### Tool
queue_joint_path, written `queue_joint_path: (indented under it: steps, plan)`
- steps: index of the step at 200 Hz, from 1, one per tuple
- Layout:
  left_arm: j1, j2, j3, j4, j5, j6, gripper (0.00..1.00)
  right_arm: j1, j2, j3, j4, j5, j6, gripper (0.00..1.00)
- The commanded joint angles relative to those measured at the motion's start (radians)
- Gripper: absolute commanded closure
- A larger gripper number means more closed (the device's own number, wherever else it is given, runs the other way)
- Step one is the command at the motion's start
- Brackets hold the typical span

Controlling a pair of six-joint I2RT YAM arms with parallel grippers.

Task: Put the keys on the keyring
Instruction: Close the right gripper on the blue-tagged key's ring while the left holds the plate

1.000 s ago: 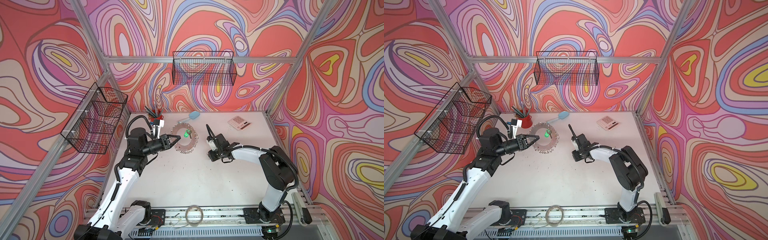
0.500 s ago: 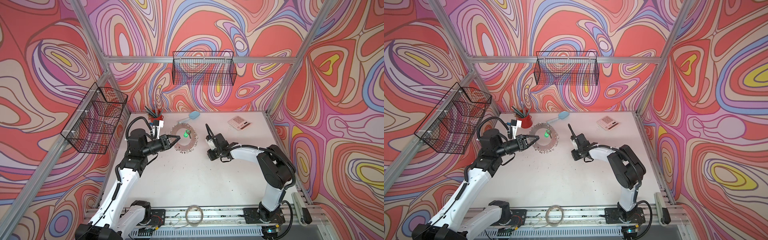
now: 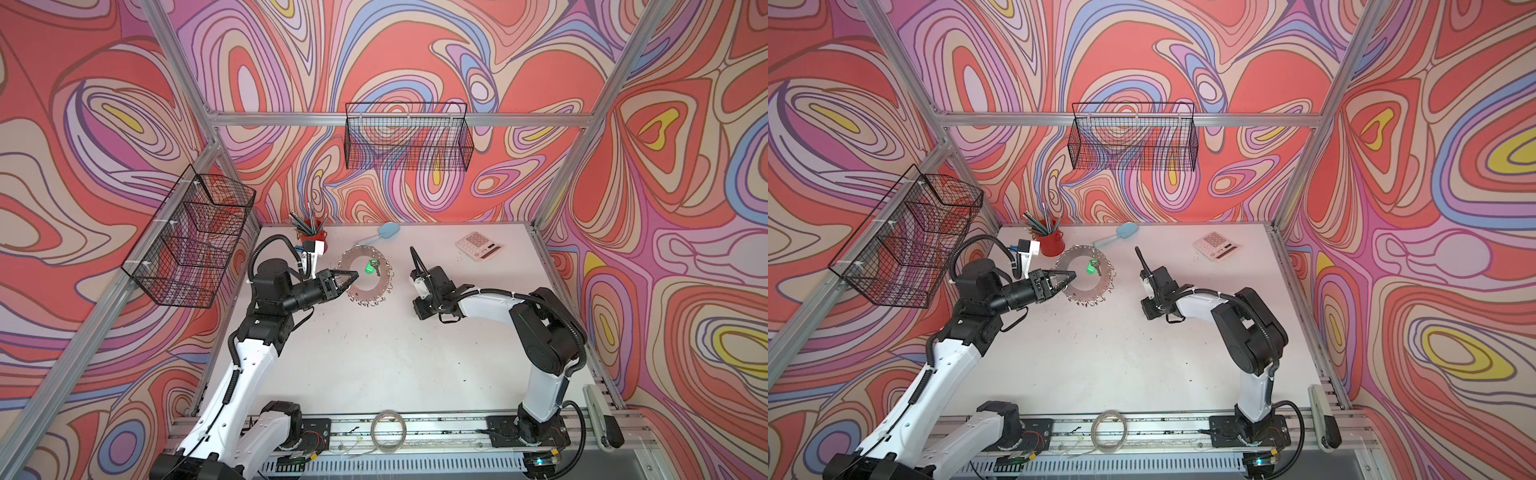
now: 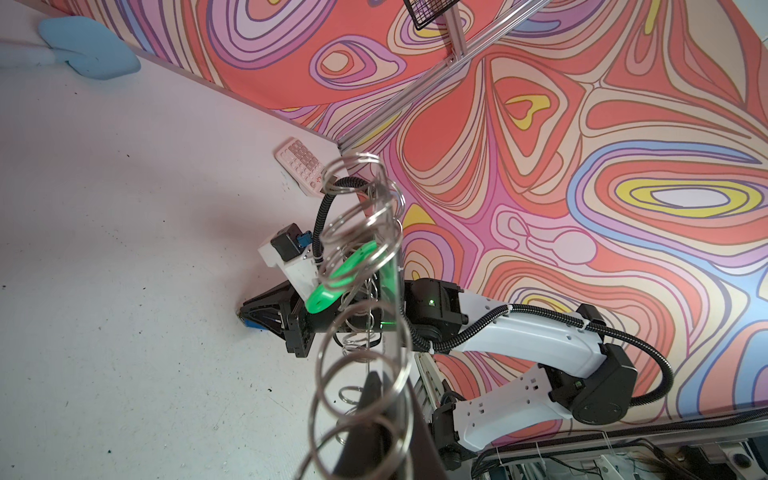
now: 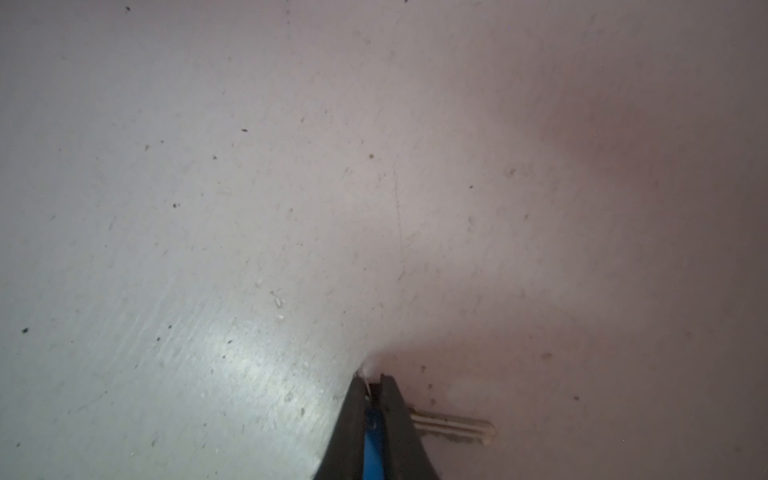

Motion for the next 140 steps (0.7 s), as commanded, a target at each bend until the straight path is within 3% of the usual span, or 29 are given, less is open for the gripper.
queue_joint_path:
  steps: [1, 59, 110, 140]
  plan:
    - [0.010, -0.021, -0.005, 0.037, 0.020, 0.001, 1.00, -0.001, 0.004, 0.001, -0.004, 0.017, -0.019, 0.93]
    - [0.011, -0.033, 0.001, 0.008, -0.008, 0.004, 1.00, -0.001, -0.056, -0.042, 0.022, 0.025, -0.034, 0.98]
    - [0.011, -0.062, 0.008, -0.027, -0.021, 0.016, 1.00, -0.001, -0.014, -0.030, 0.009, 0.009, -0.055, 0.98]
    - [0.011, -0.069, 0.015, -0.041, -0.023, 0.021, 1.00, -0.001, -0.020, -0.019, -0.007, 0.017, -0.055, 0.85]
